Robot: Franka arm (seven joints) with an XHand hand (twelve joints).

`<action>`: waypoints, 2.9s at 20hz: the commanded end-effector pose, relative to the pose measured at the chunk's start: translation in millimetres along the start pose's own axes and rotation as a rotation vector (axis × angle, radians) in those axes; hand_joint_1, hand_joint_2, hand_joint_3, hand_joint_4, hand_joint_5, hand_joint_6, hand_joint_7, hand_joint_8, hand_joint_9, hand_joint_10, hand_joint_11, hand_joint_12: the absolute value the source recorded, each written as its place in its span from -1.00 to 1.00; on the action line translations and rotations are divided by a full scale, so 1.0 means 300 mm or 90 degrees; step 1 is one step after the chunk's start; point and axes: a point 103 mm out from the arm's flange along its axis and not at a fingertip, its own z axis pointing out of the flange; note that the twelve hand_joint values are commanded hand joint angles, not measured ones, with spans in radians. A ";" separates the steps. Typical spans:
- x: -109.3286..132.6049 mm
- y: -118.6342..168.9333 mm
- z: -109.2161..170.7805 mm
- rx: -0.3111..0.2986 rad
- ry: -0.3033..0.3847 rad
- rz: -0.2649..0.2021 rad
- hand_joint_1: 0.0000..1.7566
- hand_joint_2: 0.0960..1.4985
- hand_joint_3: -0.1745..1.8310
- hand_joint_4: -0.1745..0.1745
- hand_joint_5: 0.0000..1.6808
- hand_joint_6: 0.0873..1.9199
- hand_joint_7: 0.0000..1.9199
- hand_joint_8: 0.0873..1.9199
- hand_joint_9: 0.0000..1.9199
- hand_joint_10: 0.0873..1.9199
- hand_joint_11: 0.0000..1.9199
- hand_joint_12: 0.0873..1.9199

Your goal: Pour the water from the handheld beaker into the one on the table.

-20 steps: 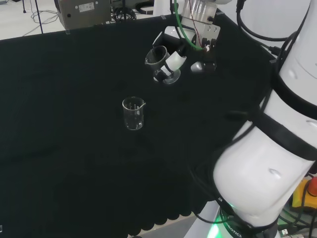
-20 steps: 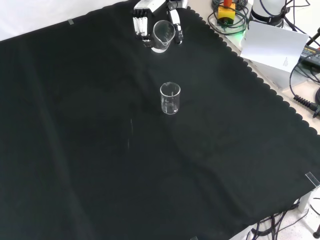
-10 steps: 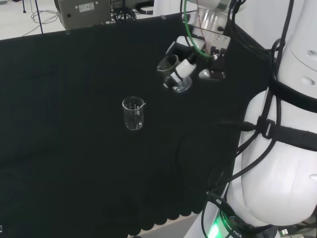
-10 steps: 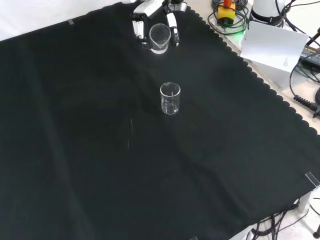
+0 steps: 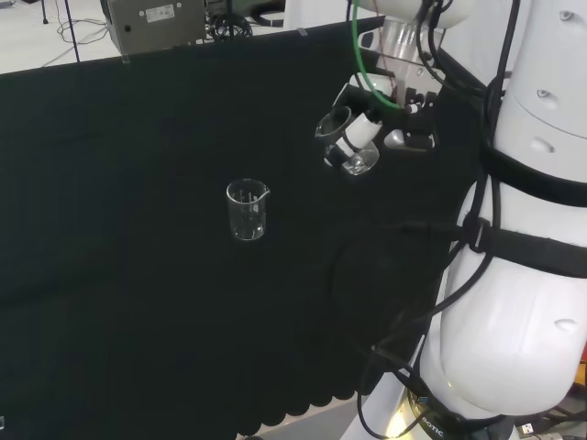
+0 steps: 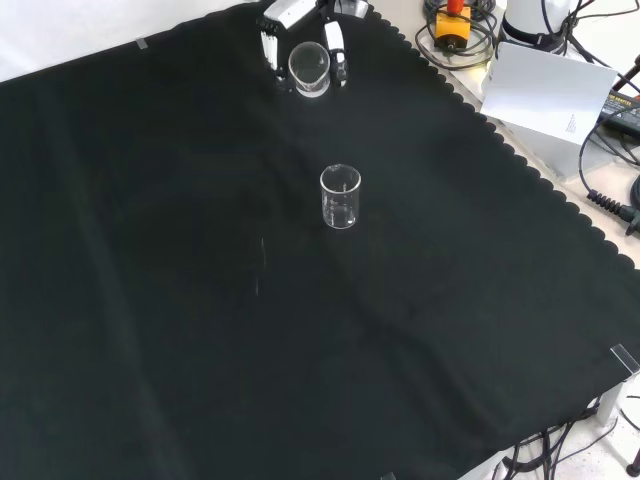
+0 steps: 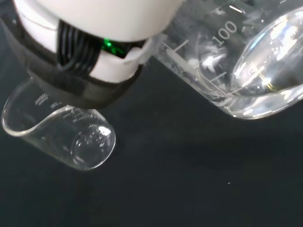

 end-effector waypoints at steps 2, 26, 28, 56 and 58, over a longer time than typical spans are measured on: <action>0.228 0.064 0.182 0.117 -0.074 -0.040 0.76 -0.20 -0.32 -1.00 0.55 -0.57 0.51 -0.58 0.71 -1.00 0.21 -0.34; 0.276 0.085 0.174 0.133 -0.157 -0.026 0.76 -0.20 -0.32 -1.00 0.55 -0.58 0.51 -0.59 0.71 -1.00 0.21 -0.34; 0.281 0.093 0.174 0.136 -0.162 -0.022 0.76 -0.20 -0.32 -1.00 0.55 -0.58 0.51 -0.60 0.71 -1.00 0.22 -0.34; 0.350 0.163 0.163 0.220 -0.283 0.066 0.76 -0.21 -0.31 -1.00 0.56 -0.59 0.51 -0.60 0.71 -1.00 0.22 -0.33; 0.346 0.162 0.159 0.219 -0.283 0.067 0.76 -0.21 -0.31 -1.00 0.56 -0.59 0.51 -0.60 0.71 -1.00 0.22 -0.33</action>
